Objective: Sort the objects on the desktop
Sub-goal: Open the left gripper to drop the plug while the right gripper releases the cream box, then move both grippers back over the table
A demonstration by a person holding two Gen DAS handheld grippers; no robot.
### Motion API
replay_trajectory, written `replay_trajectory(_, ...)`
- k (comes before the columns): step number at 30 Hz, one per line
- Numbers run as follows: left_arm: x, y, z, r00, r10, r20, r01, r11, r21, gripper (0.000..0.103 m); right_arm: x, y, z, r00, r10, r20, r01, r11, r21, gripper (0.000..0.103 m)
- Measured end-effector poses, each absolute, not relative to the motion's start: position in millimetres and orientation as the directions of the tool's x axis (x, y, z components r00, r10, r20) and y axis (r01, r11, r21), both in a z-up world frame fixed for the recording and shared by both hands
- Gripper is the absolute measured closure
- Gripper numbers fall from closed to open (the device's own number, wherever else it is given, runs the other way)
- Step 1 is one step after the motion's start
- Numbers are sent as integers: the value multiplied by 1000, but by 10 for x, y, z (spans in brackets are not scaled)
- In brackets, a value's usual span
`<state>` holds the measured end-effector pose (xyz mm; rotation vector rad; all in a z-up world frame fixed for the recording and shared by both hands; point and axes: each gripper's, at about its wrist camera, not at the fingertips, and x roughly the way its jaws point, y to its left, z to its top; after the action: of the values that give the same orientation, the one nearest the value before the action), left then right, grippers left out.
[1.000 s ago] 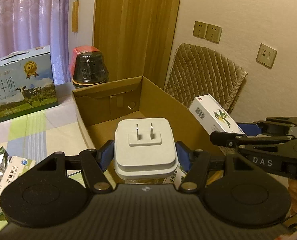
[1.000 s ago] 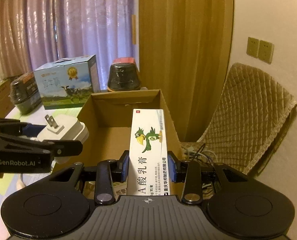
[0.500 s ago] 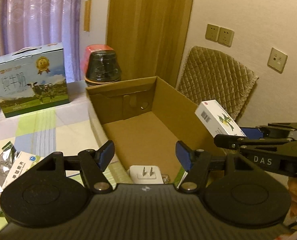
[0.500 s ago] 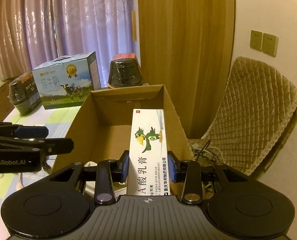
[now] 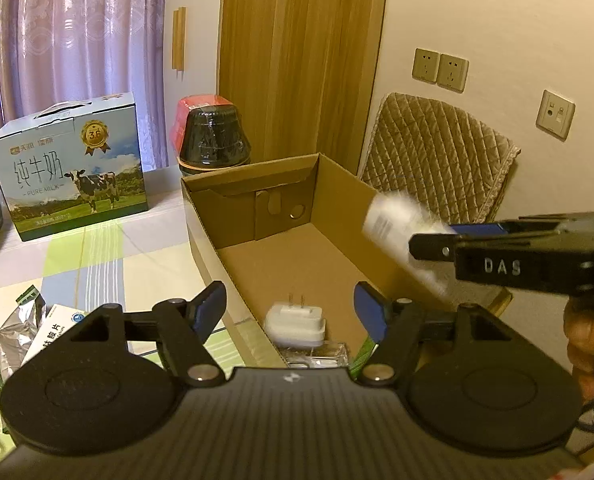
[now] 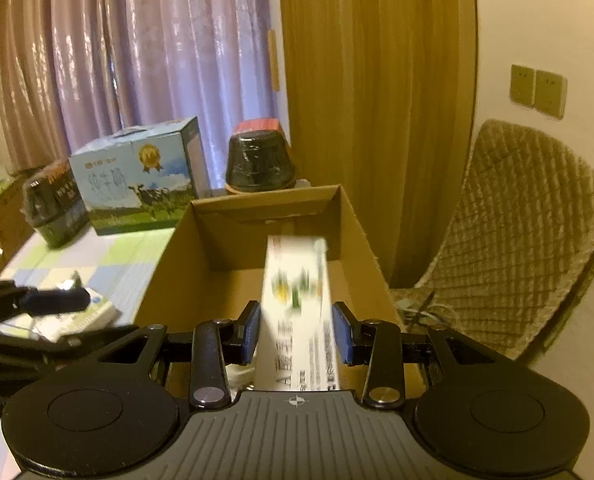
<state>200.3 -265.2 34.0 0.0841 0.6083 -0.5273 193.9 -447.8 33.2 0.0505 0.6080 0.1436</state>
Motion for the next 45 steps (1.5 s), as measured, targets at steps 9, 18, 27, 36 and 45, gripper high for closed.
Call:
replay_trajectory(9,1999,-2534,314,703,-426,-569,472,879,-75,35,1830,-4552,315,822,123,-556,-77,991,105,43)
replay_trajectory(18,1954,-2425,320,718,-407,-565,455,888,-62,32,1640,-4473,347,823,139,-551,-91,989,113,42)
replay_trajectory(27,1892,-2275,328,737,-375,-563,427,903,-44,24,1485,-4353,385,821,158,-549,-110,987,119,38)
replay_trajectory(36,1808,-2070,340,749,-344,-566,395,918,-35,20,1329,-4205,352,816,177,-550,-126,984,129,29)
replay_trajectory(45,1740,-1862,347,769,-314,-557,375,927,-5,6,1233,-4041,416,825,183,-535,-138,983,123,2)
